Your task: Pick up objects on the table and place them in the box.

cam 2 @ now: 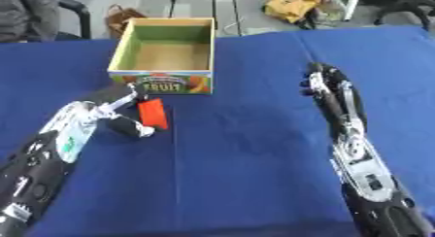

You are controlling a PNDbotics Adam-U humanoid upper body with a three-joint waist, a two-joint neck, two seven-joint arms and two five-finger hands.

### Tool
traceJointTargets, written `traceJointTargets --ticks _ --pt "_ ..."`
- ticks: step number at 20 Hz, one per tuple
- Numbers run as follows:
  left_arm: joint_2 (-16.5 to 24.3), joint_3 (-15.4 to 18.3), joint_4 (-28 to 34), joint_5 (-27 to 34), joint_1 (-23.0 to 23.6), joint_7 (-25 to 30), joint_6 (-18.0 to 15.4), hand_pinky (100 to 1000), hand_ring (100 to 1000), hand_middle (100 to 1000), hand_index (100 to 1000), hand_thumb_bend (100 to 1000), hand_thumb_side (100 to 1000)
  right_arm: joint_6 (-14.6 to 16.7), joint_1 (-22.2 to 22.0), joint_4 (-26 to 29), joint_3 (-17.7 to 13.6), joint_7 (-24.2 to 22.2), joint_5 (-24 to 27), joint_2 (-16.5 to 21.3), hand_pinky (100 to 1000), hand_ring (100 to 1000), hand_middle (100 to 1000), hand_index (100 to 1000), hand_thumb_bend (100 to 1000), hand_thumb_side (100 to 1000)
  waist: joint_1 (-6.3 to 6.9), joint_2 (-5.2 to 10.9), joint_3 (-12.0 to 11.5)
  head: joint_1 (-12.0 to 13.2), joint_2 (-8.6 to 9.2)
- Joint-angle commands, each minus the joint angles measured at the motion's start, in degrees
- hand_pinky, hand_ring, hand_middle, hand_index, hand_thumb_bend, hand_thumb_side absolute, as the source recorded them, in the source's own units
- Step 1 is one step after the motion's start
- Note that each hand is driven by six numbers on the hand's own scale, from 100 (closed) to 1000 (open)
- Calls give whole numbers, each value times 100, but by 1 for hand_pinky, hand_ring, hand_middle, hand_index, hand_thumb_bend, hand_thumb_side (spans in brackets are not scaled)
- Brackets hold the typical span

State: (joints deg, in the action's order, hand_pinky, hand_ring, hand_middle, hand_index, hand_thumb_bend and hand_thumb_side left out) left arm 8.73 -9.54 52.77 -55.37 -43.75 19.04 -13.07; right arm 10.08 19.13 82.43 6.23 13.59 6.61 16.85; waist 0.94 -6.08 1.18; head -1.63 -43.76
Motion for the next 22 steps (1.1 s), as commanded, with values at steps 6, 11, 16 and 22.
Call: traceJointTargets --ticks 6,11,16,22 --pt "179 22 511 579 -45 99 28 554 454 389 472 332 473 8 47 43 -15 -24 -12 42 597 623 606 763 100 637 -8 72 8 -29 42" --pt "354 8 1081 1027 -88 386 239 550 458 392 475 341 499 9 44 32 -14 -28 -14 44 598 623 606 763 100 637 -4 73 15 -38 68" --pt "442 76 1369 1196 -236 467 574 555 468 404 487 340 506 11 46 20 -7 -42 -13 40 598 623 606 763 100 639 -6 75 26 -40 105" --pt "349 568 651 774 -668 3 1096 561 487 423 509 328 496 1 65 19 54 -112 -22 16 599 624 606 763 100 640 -44 70 213 1 225"
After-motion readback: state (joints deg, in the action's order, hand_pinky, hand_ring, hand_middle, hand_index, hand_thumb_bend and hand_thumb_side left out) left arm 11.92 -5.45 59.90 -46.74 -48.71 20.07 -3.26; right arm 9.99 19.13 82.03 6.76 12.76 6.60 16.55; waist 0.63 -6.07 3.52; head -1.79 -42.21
